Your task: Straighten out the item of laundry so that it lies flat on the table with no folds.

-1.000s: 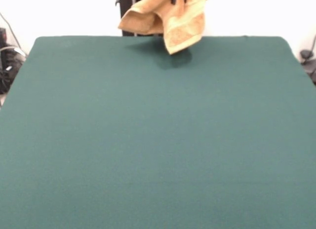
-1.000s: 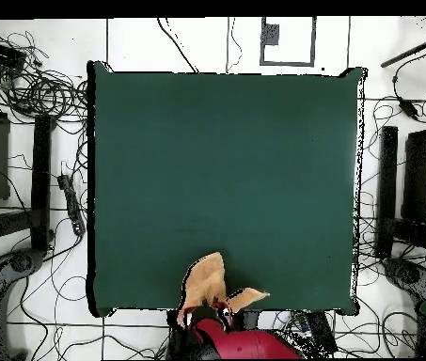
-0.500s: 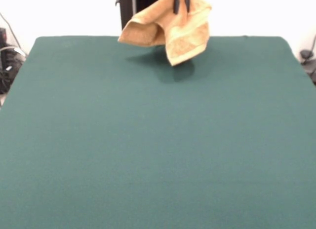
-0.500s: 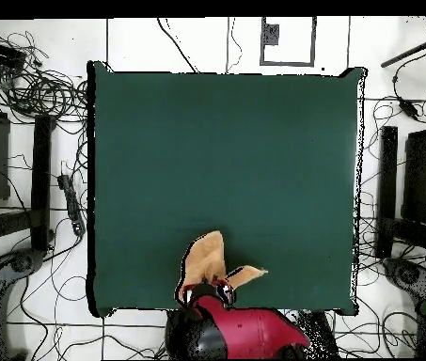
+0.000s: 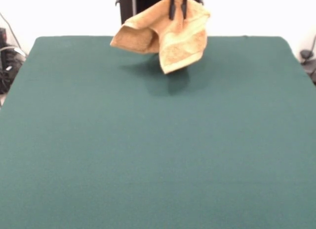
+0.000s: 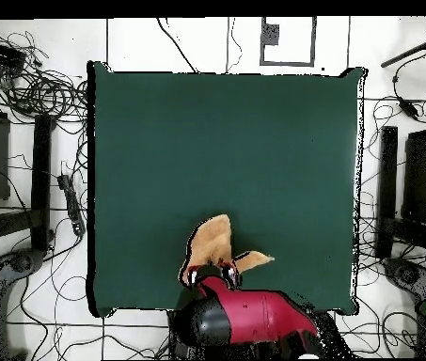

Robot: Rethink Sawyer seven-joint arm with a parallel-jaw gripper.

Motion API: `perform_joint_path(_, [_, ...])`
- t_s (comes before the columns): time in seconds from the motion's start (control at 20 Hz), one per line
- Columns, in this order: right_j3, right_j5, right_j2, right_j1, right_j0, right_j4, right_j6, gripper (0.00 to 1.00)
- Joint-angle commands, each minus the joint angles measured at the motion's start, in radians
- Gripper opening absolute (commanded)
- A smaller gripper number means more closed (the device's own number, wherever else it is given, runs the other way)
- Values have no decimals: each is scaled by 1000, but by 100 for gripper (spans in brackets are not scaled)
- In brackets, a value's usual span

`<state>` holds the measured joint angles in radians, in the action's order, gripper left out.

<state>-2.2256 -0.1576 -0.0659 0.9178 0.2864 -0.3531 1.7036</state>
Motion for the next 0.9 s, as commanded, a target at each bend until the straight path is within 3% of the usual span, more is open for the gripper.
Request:
perform_joint_path(0.05, [118, -30, -70, -39, -54, 51, 128, 0])
perform_joint_path(0.25, [125, -1, -46, -47, -74, 60, 160, 0])
perform_joint_path(0.3, [126, 7, -40, -46, -79, 58, 164, 100])
perform_joint_path(0.9, [159, 75, -52, -51, -76, 49, 161, 100])
